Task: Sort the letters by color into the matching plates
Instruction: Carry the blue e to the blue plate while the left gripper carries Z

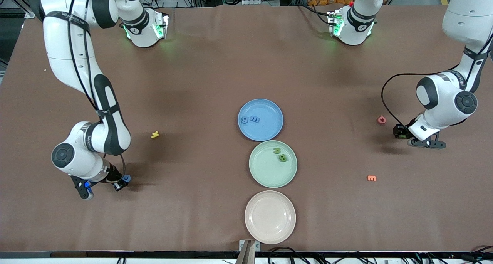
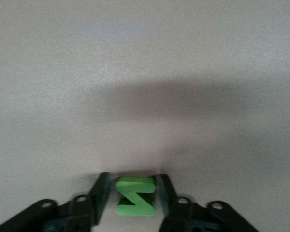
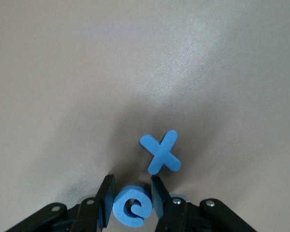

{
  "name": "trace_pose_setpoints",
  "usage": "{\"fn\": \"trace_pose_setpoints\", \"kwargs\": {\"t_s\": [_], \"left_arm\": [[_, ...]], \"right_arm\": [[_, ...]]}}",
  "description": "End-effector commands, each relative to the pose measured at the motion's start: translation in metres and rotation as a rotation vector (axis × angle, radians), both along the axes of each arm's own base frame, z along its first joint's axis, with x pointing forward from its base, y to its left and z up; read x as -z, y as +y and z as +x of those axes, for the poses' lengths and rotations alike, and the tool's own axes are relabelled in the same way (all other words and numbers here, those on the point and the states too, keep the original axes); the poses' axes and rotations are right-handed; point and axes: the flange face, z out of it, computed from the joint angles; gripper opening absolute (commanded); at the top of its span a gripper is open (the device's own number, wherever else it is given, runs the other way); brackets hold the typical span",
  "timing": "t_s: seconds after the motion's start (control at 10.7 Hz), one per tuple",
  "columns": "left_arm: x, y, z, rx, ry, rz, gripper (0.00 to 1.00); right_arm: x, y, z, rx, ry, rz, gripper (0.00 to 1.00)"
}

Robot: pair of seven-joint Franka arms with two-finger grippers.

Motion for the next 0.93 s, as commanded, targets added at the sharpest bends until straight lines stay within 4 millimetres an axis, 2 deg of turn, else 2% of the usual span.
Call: {"fn": "trace_pose_setpoints", "kwargs": {"t_s": [0.0,0.09,0.28,0.47,0.65,0.84], "left_arm": [[0.004,0.004,0.001,0.013,0.002,0.011,0.05],[-0.002,0.003,0.003,0.012,-0.007,0.013,0.0],[-0.022,-0.013,0.01,0.013,-0.014,0.009,0.0],[-0.045,-0.038,0.029,-0.01,-0.015,0.006,0.0],[-0.071,-0.081,0.056,-0.08,-0.007,0.002,0.0],[-0.083,-0.122,0.067,-0.124,-0.015,0.004,0.0]], "right_arm": [[0.006,0.011,-0.007,-0.01,0.005,0.01,0.41],[0.006,0.011,-0.007,-0.01,0.005,0.01,0.4],[0.008,0.015,-0.009,-0.019,0.004,0.007,0.35],[0.012,0.014,-0.01,-0.032,-0.007,0.002,0.32],[0.01,0.014,-0.009,-0.035,-0.01,0.002,0.3],[0.009,0.015,-0.009,-0.059,-0.007,0.002,0.28]]}}
